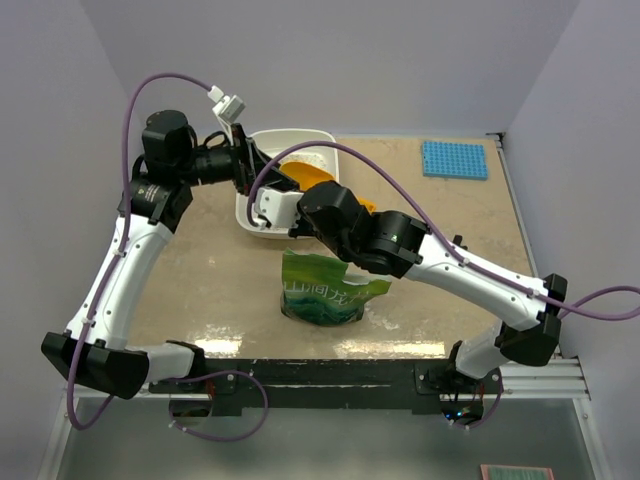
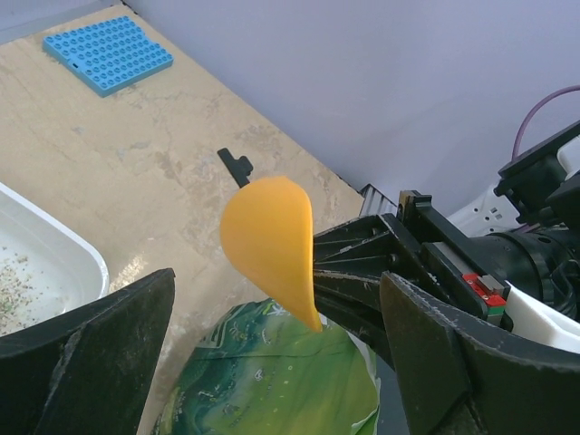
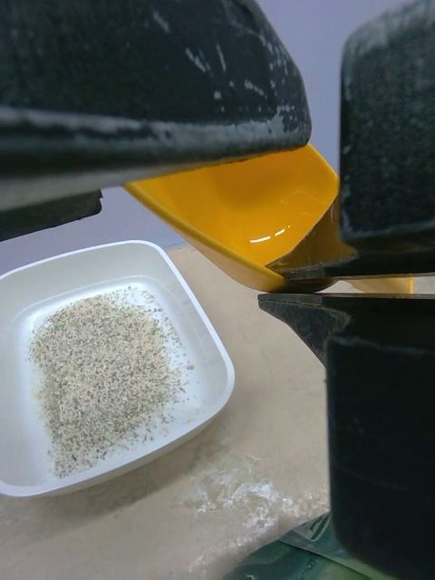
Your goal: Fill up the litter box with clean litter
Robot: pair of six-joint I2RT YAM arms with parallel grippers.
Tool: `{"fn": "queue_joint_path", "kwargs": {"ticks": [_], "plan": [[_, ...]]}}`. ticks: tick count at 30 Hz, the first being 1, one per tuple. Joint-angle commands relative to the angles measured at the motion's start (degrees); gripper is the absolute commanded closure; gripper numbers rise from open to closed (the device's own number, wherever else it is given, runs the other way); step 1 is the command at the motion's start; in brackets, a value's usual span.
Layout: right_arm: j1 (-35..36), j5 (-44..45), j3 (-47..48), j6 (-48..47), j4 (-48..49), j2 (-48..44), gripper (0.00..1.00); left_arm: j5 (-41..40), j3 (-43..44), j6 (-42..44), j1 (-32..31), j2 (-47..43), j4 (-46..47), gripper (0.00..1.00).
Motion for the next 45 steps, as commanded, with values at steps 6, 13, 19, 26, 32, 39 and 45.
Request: {"fn": "queue_joint_path", "kwargs": {"ticks": [6,13,19,26,32,39,45], "plan": [[1.72,0.13,2.13,1.12,-0.54,0.73,1.0,2.06,-0.68,-0.67,-0.48,-1.01,4.24,0.12],[1.81,0.92,1.34,0.94,0.51,-0.32,1.0,2.94,-1.21,-0.41,-0.48,-0.57,4.25,0.51],[1.72,3.03,-0.51,0.33,2.01,-1.37,1.0,3.73,-1.21,0.91,-0.48,-0.66,3.63,0.9],[1.72,8.66,-2.44,4.8,7.81,-3.92,0.68,1.28,-1.74,5.3,-1.01,-1.97,1.61,1.0],[1.72,5.5,-0.44,15.69,12.47,-12.88,0.31,-4.61,-4.38,6.27,-1.01,-4.7,1.61,1.0],[1.63,4.0,5.2,30.1,0.63,-18.33,0.18,-9.27,-6.04,2.33,-1.01,-7.07,4.5,1.0],[-2.47,-0.19,-0.94,48.21,1.57,-23.52,0.21,-8.84,-11.22,-3.56,-1.01,-12.24,12.84,1.0]]}}
